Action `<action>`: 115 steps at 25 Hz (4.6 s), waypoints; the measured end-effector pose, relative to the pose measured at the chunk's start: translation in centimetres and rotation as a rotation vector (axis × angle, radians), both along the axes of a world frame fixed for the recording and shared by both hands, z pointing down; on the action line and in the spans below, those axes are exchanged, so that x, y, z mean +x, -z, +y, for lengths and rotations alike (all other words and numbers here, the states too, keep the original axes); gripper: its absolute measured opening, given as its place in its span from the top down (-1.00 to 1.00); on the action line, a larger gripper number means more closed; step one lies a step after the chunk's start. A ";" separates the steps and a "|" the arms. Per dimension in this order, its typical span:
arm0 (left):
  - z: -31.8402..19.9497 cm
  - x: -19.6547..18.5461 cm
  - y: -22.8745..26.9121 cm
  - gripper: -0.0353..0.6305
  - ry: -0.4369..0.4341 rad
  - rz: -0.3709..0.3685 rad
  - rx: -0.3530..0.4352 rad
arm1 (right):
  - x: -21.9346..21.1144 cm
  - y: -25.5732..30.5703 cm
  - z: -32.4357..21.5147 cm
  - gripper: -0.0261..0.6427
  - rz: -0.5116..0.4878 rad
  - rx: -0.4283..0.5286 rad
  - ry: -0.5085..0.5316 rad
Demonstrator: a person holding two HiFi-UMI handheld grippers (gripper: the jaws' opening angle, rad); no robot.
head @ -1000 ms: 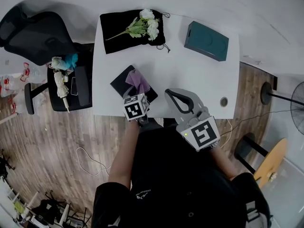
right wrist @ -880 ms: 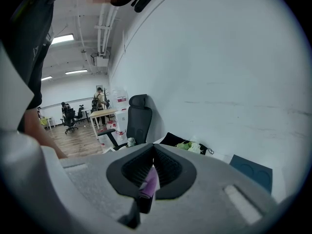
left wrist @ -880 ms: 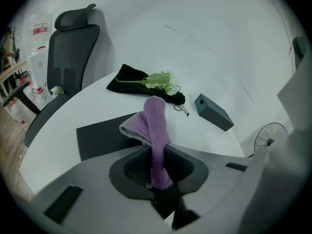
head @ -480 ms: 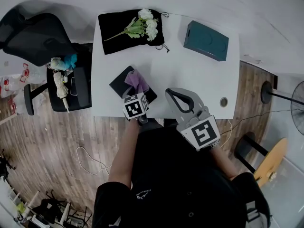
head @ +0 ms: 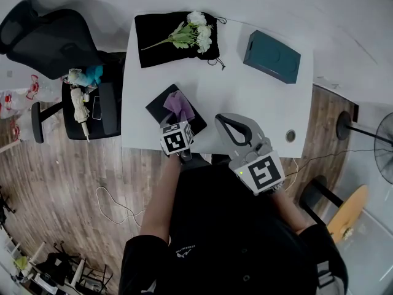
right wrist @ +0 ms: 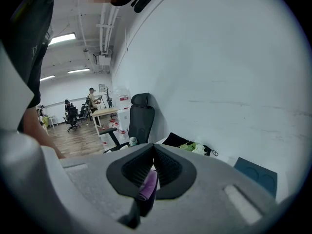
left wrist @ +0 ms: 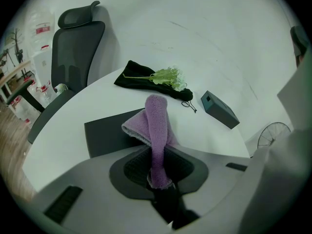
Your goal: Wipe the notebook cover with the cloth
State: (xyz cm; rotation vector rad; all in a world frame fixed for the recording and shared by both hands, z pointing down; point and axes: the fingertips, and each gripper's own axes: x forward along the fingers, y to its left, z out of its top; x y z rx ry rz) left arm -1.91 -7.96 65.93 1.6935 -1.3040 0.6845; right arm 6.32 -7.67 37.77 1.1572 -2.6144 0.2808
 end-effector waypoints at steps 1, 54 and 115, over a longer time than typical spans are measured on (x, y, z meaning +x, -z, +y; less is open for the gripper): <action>0.0 -0.1 0.0 0.69 0.001 0.000 0.000 | -0.2 0.0 0.0 0.91 -0.002 0.000 -0.001; 3.8 -7.9 -0.1 0.69 0.026 -0.007 0.010 | -9.0 0.0 3.8 0.91 0.029 0.012 0.069; 6.0 4.6 3.0 0.69 0.104 0.102 0.050 | 2.3 -0.6 5.7 0.91 0.036 0.009 0.167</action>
